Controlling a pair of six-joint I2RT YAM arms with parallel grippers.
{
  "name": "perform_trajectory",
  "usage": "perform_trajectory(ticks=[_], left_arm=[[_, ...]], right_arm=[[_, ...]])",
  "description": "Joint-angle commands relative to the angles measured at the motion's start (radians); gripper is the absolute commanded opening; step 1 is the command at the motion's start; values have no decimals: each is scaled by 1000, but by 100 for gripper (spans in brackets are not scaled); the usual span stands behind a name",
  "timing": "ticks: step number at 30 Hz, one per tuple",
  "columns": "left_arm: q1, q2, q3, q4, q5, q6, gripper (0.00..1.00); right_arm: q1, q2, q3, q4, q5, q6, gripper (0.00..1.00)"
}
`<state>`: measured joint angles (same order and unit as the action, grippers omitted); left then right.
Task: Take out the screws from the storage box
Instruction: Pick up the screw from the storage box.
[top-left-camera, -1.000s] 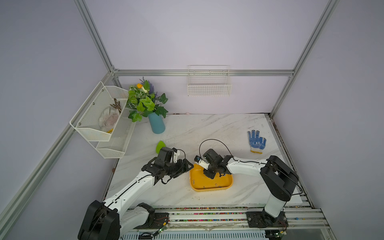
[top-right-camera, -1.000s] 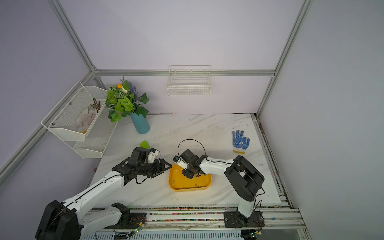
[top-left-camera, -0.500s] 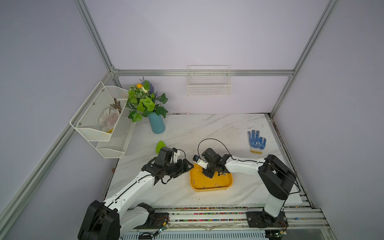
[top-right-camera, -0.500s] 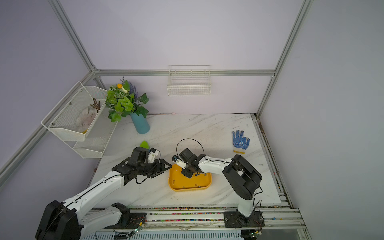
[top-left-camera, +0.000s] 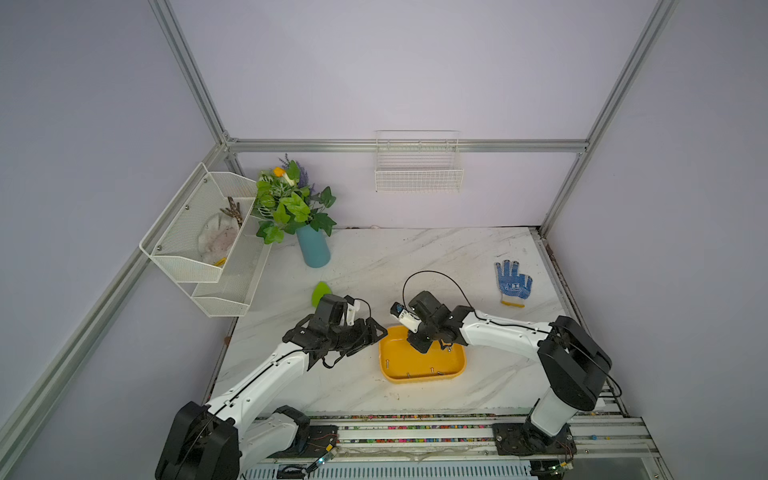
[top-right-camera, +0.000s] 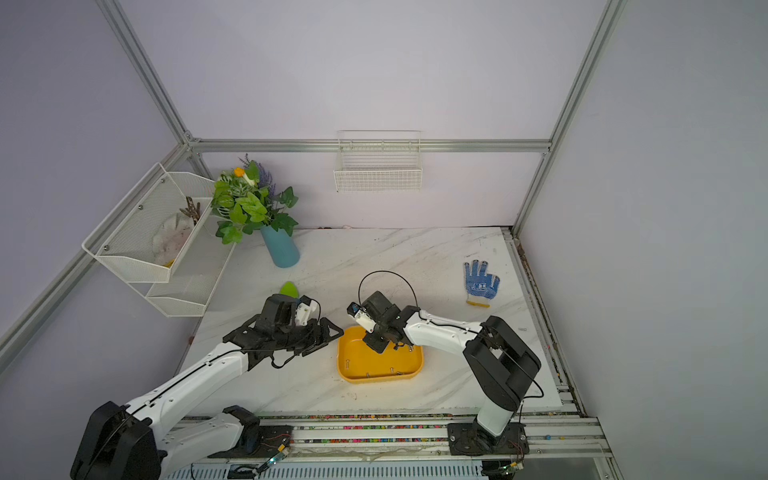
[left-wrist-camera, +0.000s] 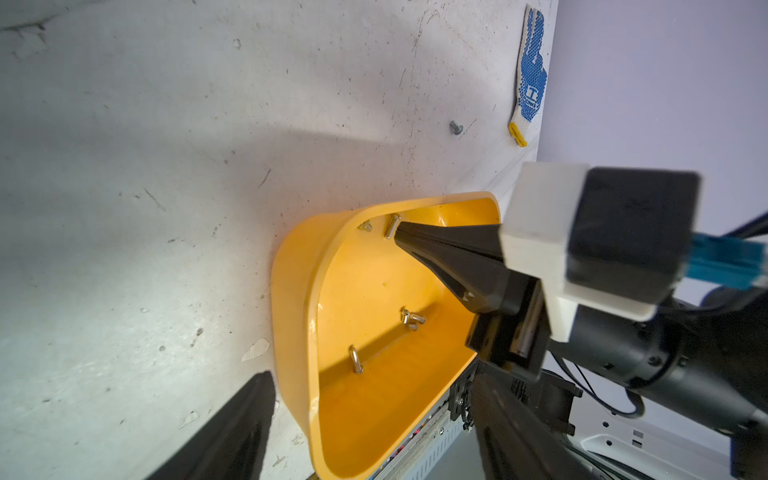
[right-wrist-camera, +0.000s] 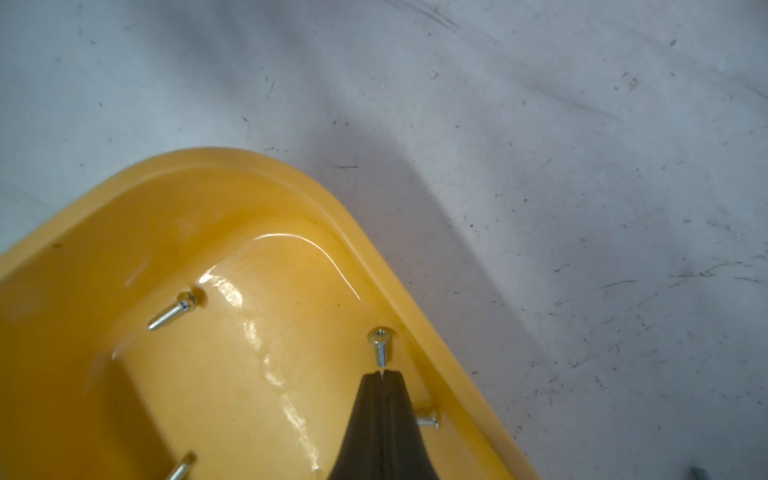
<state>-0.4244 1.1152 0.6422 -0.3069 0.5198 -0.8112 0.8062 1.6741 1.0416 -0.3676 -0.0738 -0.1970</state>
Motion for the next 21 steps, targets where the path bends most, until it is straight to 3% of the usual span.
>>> perform_trajectory(ticks=[1,5,8,12,19,21], left_arm=[[7,-10,-2,-3,3,22,79],[-6,-16,68,-50,-50,73,79],[-27,11,211,-166,-137,158,75],[-109,84,392,-265,-249,178,71],[-310,386,692,-383,-395,280,60],[-336,447,749,-394,-384,300,52]], right_arm=[[-20,-26,-3,-33,-27,34,0],[-86,-115,10,-26,-82,144,0],[-179,-187,25,-51,-102,292,1],[-216,-239,27,-135,-38,325,3],[-279,-344,-56,-105,37,396,4],[-290,-348,-66,-92,36,403,4]])
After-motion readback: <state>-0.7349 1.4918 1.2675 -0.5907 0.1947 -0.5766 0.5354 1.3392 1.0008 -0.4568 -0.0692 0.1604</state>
